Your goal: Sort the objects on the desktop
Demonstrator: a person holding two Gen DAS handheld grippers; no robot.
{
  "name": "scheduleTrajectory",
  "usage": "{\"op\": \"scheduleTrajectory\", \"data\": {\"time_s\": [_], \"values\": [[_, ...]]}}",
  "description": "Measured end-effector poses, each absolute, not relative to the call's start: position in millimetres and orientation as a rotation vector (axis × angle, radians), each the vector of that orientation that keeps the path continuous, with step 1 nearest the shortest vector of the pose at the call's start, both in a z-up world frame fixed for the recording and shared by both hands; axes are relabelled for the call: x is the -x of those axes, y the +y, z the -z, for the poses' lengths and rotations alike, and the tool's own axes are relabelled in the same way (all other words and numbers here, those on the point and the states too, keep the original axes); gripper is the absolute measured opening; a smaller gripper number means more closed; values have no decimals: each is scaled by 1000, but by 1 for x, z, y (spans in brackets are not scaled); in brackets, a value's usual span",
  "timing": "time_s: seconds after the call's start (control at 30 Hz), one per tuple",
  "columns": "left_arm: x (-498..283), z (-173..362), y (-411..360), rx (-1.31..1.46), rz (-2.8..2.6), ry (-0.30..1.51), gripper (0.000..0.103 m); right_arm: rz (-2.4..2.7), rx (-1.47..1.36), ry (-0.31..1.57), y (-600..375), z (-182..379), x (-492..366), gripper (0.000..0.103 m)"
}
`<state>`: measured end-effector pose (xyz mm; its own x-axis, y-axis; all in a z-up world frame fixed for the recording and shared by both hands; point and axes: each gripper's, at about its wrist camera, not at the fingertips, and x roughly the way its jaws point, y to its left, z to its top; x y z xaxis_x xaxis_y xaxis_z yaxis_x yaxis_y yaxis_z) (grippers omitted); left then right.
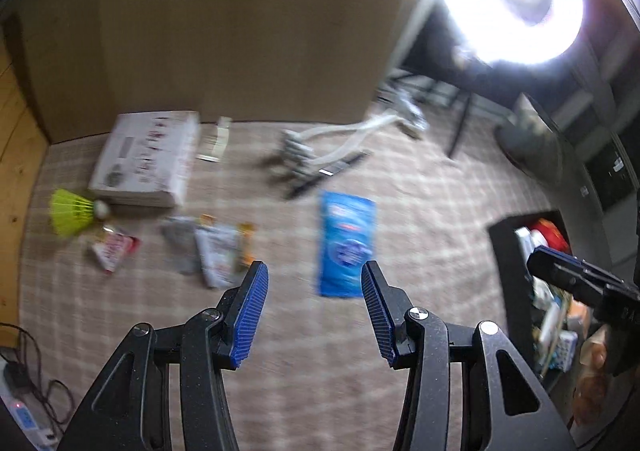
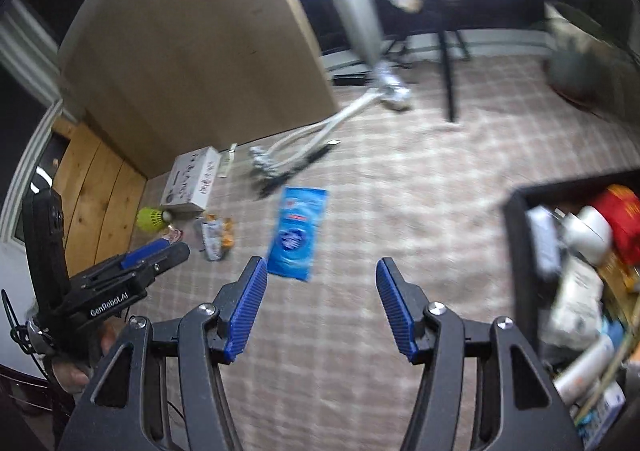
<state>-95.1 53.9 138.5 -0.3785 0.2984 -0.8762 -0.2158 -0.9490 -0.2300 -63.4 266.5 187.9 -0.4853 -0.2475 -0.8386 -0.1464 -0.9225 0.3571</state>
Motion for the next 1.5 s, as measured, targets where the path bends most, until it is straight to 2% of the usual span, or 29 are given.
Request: {"op": "scheduleTrajectory", "data": {"time_s": [0.33,0.43,0.73,1.03,1.13,1.17,1.2,1.3,1.5], "values": [[185,-123,-63,1630,-2492,-270,56,2361,-1640,-593,169,-151,184,56],[212,-107,-88,1665,-2487,-339,56,2306,-1664,-599,146,-137,213,56],[251,-63,-120,1722,-2465,-490,56,2155,-1716,-722,105,-93,276,54],[258,-42,-125,1719,-2460,-504,56,2067,-1778,-820,87,-53,322,54],[257,-35,-127,1727,-2447,-522,56,2057,-1782,-858,82,-42,329,45],[257,-31,-128,1735,-2438,-533,56,2046,-1785,-864,80,-39,331,35],[257,-28,-129,1741,-2433,-541,56,2026,-1786,-874,78,-35,333,32],[253,-23,-128,1734,-2426,-562,56,2009,-1768,-897,72,-33,335,32],[227,-23,-110,1747,-2393,-525,56,2100,-1780,-739,63,-46,321,33]]}}
